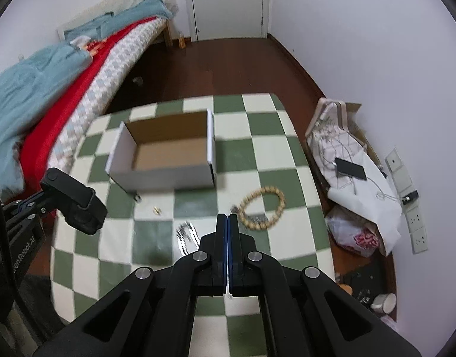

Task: Organize jewelry
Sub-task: 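Carry the black band into the white box while the right gripper drops the chain there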

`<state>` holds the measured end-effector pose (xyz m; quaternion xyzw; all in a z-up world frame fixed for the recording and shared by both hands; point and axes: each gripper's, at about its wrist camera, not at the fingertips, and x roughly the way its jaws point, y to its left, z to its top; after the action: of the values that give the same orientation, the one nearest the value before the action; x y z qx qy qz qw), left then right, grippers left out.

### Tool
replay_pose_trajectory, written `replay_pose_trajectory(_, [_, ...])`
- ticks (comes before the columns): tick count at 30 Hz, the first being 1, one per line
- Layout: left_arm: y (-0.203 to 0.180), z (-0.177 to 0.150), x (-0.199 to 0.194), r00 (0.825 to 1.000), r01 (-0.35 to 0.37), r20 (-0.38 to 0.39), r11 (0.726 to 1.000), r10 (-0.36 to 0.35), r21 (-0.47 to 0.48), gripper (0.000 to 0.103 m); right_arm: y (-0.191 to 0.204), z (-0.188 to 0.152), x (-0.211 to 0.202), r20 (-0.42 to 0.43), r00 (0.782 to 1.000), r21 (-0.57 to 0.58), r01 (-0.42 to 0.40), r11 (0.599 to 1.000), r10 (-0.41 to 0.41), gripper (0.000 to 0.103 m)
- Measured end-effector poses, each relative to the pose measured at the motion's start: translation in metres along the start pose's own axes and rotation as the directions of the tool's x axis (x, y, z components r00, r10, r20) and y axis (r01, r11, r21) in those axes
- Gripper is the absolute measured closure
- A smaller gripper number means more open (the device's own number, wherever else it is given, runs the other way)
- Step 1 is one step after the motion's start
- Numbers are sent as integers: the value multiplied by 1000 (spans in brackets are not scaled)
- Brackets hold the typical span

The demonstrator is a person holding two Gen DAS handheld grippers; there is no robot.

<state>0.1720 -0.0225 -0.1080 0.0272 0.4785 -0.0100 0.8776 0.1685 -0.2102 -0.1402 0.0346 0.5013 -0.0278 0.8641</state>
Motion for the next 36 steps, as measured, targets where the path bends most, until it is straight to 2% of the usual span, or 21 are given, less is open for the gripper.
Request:
replay_pose_trajectory(8, [11, 41, -1, 999, 26, 37, 998, -23, -57, 103, 9, 50, -5, 39, 998, -11, -47, 999, 48, 103])
replay_pose_trajectory(11, [15, 39, 2, 999, 26, 30, 998, -24, -63, 103, 10, 52, 4, -3, 997, -26, -75, 997, 75, 103])
replay_pose_trajectory(13, [17, 26, 10, 1000, 28, 0, 998, -28, -64, 103, 7, 40, 23, -88, 992, -46, -94, 995, 90, 103])
replay_pose_trajectory(15, [16, 12, 19, 999, 28, -34, 998, -30, -62, 103, -5, 16, 56, -222, 968, -5, -124, 992, 119, 100])
replay_pose_trajectory(16, [15, 3, 26, 998, 29, -59, 998, -32, -60, 103, -12, 2, 74, -285, 950, 17, -124, 992, 123, 92])
replay_pose_trajectory(17, [14, -7, 33, 996, 28, -87, 998, -33, -58, 103, -19, -15, 92, -340, 934, 27, -103, 994, 106, 74])
replay_pose_trajectory(19, [12, -24, 47, 990, 26, -135, 998, -33, -53, 103, -28, -42, 117, -403, 911, 49, -72, 996, 86, 59])
replay_pose_trajectory(23, [9, -45, 62, 980, 28, -194, 998, -38, -58, 103, -36, -80, 144, -452, 892, 56, 3, 998, 22, 59])
replay_pose_trajectory(24, [9, -48, 64, 979, 28, -199, 998, -39, -60, 103, -36, -83, 141, -419, 908, 55, 2, 998, 21, 59])
replay_pose_trajectory(25, [9, -48, 65, 978, 28, -203, 998, -40, -61, 103, -34, -83, 138, -401, 916, 45, 2, 999, 16, 68])
replay_pose_trajectory(26, [8, -48, 66, 977, 30, -207, 998, -42, -64, 103, -33, -84, 136, -392, 920, 47, -2, 999, 20, 97])
replay_pose_trajectory(29, [8, -46, 62, 979, 35, -198, 997, -48, -69, 103, -19, -82, 132, -388, 922, 1, 4, 1000, -3, 98])
replay_pose_trajectory(36, [6, -21, 38, 989, 62, -132, 995, -72, -73, 103, -20, -50, 61, -213, 975, 61, -54, 997, 66, 98])
